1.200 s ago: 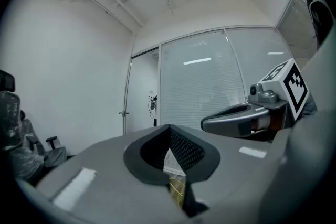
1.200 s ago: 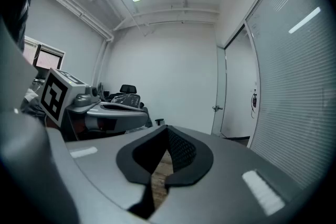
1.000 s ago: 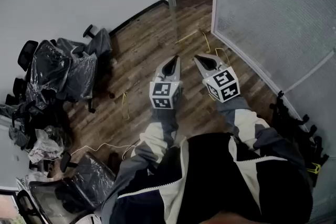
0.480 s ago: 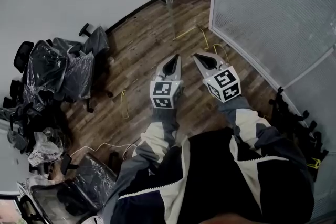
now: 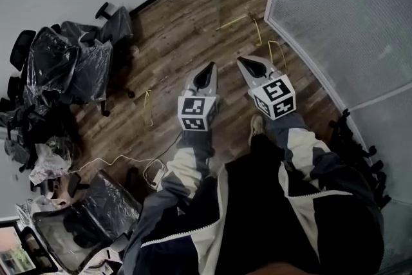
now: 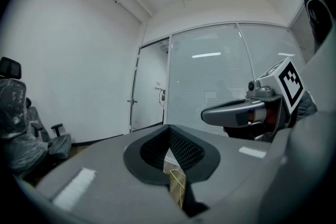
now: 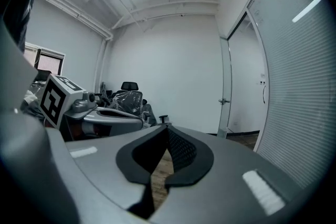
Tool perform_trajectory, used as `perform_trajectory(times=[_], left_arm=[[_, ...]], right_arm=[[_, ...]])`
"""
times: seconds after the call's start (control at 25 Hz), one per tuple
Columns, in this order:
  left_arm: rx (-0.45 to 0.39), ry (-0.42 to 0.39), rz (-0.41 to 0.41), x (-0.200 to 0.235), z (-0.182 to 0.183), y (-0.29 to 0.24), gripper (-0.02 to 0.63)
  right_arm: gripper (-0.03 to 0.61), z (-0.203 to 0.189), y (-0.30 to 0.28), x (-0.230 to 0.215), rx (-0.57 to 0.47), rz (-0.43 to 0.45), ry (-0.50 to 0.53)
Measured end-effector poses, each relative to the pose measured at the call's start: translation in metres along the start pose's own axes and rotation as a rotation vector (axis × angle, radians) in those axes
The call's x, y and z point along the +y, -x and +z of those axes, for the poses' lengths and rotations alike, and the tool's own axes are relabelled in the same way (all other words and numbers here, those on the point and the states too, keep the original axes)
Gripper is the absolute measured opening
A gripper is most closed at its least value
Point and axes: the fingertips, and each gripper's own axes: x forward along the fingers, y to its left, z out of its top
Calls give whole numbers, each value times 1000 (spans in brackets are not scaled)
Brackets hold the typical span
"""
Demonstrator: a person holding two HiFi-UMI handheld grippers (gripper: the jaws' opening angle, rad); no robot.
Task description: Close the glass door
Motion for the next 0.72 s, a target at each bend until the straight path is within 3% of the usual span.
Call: perform_trajectory(times=[0.44,0.72], left_arm=[[54,-20,139,57,7,-88,8],[68,-45,205,90,20,-168,8]], right_arm=[[5,14,-91,-77,-38,142,-25],[6,19,-140,-144,-23,199,15]])
